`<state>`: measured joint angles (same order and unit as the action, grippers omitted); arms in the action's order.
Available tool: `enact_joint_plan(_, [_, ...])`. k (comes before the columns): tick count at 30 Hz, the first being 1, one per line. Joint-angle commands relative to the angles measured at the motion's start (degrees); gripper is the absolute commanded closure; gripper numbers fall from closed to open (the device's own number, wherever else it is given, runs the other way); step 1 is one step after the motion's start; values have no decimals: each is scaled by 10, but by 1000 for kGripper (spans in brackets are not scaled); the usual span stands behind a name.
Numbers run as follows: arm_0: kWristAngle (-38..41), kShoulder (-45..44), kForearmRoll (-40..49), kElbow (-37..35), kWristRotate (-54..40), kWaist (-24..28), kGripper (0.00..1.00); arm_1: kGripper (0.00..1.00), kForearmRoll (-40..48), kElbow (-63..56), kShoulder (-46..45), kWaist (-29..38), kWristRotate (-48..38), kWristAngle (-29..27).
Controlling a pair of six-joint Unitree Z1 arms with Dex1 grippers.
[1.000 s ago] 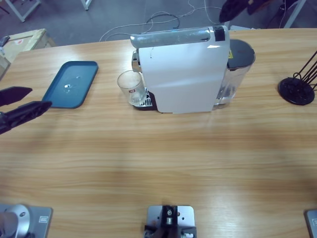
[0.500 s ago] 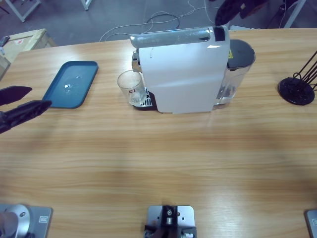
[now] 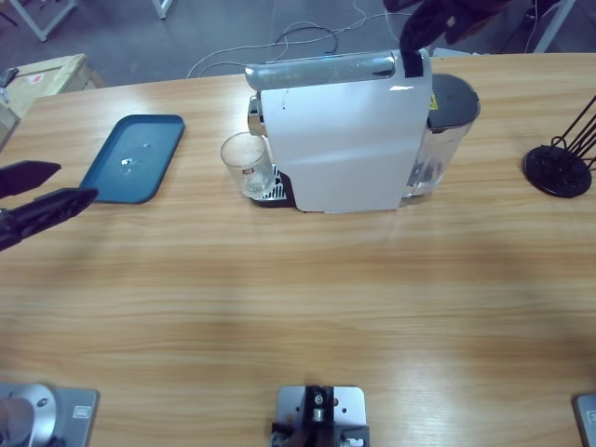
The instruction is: Pour coffee
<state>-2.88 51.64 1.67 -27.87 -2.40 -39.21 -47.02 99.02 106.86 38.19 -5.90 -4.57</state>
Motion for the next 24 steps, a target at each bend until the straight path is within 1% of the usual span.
enact_joint_plan(1, [-7,18,-6,19,3,-4,262,1000,13,-71,10,14,-18,-16])
enact_joint_plan(3, [-7,19,-6,18,3,-4,262,1000,7,-45,-6,14,-20,-28])
enact_joint_plan(4, [-7,19,-6,18,3,-4,262,1000,-4,-31,-16,14,-20,-22])
enact_joint_plan(5, [-8,19,-6,18,3,-4,262,898,-19,-12,-25,14,-20,-17])
enact_joint_plan(6, [-8,19,-6,18,3,-4,260,262,-39,13,-29,13,-20,-15])
enact_joint_plan(7, [-8,18,-6,19,3,-4,257,4,-69,45,-29,8,-21,-13])
enact_joint_plan(9, [-7,17,-6,19,3,-4,251,0,-115,83,-23,3,-21,-3])
enact_joint_plan(10, [-8,17,-6,19,4,-4,197,0,-131,95,-21,2,-21,2])
enact_joint_plan(12, [-8,15,-6,19,3,-4,53,0,-146,101,-26,2,-21,7])
enact_joint_plan(13, [-7,14,-6,20,3,-4,22,0,-148,101,-30,2,-21,8])
enact_joint_plan(24, [-3,21,-6,19,3,-4,18,0,-160,110,-35,2,-21,11])
